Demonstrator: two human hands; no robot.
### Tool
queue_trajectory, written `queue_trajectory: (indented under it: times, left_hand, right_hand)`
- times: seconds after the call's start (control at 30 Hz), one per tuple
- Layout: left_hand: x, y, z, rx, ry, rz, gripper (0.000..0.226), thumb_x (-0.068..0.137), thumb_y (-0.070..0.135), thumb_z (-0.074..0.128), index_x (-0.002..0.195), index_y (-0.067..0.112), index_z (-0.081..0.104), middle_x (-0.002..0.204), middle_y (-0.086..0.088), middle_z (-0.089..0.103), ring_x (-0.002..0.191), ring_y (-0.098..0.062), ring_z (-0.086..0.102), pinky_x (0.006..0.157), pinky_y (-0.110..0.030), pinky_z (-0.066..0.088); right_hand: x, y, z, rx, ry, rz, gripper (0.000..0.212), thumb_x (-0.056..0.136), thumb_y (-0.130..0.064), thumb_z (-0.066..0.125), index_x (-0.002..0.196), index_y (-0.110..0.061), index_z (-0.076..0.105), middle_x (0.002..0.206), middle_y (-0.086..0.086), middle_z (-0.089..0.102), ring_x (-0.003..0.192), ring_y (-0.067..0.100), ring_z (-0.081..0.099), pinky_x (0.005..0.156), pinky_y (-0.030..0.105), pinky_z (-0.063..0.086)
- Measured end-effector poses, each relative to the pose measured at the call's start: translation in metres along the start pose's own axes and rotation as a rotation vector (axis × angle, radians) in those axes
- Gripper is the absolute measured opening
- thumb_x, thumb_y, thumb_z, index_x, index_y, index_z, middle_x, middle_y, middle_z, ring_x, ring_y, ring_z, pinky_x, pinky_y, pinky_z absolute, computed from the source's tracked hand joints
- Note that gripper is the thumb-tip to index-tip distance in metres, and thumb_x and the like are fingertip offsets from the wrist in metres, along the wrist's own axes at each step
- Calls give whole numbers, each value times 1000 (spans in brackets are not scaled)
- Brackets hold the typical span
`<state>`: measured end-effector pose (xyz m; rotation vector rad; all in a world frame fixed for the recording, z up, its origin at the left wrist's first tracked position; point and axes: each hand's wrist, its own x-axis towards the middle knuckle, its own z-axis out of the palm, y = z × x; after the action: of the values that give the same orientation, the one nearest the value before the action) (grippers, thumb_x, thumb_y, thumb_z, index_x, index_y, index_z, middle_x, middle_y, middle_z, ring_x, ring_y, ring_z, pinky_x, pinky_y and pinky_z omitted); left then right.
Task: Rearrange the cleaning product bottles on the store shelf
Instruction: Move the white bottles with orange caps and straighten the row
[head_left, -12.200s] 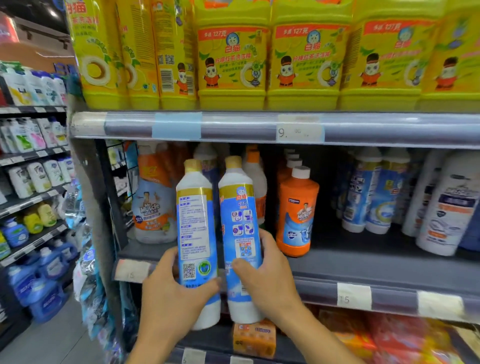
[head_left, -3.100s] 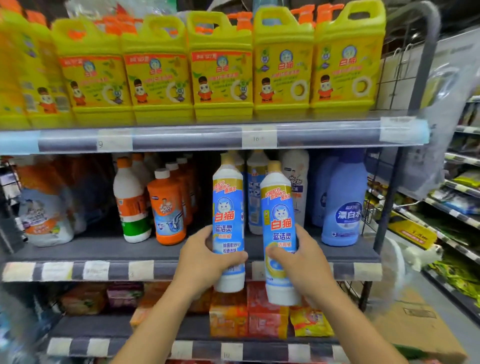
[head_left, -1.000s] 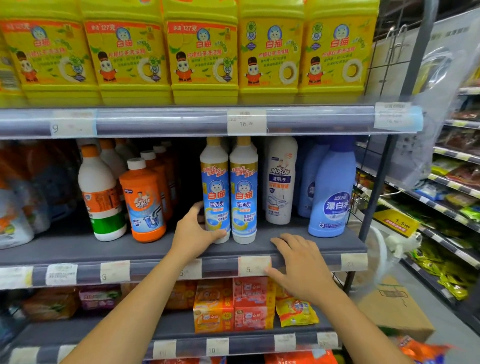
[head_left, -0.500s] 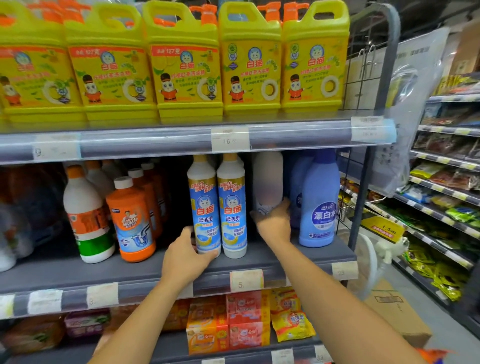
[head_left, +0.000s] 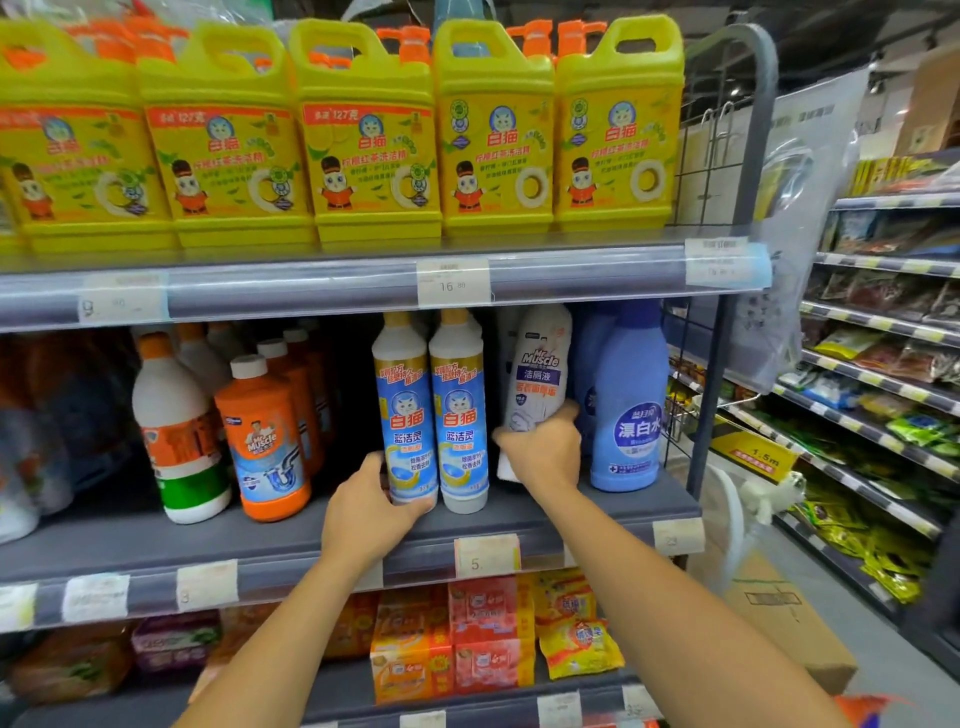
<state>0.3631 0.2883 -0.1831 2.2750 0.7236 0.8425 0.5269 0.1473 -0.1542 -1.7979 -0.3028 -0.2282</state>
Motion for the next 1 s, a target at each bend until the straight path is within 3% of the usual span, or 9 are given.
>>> queue_trajectory:
  times: [0.1,0.2,0.3,0.37,0.5,0.57,0.7,0.87,1.0]
  left_hand:
    - [-3,1,-1,5,0,19,72,65,42,85,124,23,50,111,4,69,90,-12,66,78,-32,56]
    - [-11,8,-3,-96,55,39,81,67,29,87,133,16,43,115,0,60,96,-11,59,76,-26,51]
    - [-33,26,0,-108,292,151,63,74,18,81,127,13,48,114,2,49,104,-14,53,81,-29,49]
    - [-54,46,7,-98,425,300,46,76,13,77,116,10,54,106,0,51,97,-15,54,79,-27,49]
    - [-86,97,29,-34,307,487,23,77,16,69,98,13,58,90,6,50,77,-9,49,68,-11,38]
    - [-91,115,42,10,183,458,21,79,18,69,98,14,59,90,6,51,79,-10,49,68,-16,37]
    - [-84,135,62,3,46,290,33,82,21,70,111,15,58,103,1,57,91,-10,51,74,-13,34]
    - [-61,154,85,-82,5,109,61,81,23,73,134,12,46,132,-10,53,119,-24,52,98,-36,45]
    - [-39,158,108,-103,54,42,75,77,28,77,139,12,38,136,-13,49,124,-28,49,99,-35,42]
  right_hand:
    - [-16,-8,-25,13,-60,36,68,55,-32,83,103,-17,37,89,-1,56,72,15,57,58,29,48]
    - [-37,-6,-54,-14,-120,0,66,55,-36,81,102,-23,36,82,-11,52,67,0,50,46,20,37]
    - [-62,2,-87,-46,-156,-72,68,53,-39,79,105,-30,36,81,-18,53,69,-3,51,48,17,36]
    - [-77,10,-110,-41,-160,-101,69,53,-38,81,104,-36,35,82,-22,54,69,-5,53,48,14,35]
    - [-99,23,-152,-12,-148,-141,74,55,-38,82,109,-43,30,87,-23,57,71,-6,58,50,13,42]
    - [-104,27,-170,-23,-132,-168,77,56,-38,80,117,-40,32,88,-22,59,73,-7,59,51,14,44]
    - [-110,35,-197,-39,-109,-197,85,56,-34,83,124,-39,32,95,-20,55,84,2,60,57,21,52]
    - [-108,45,-214,-12,-86,-194,89,56,-35,85,126,-40,30,99,-21,55,83,-1,59,53,15,49]
    - [-109,59,-224,-5,-63,-161,86,56,-34,85,118,-50,28,93,-25,55,79,-5,60,48,14,47]
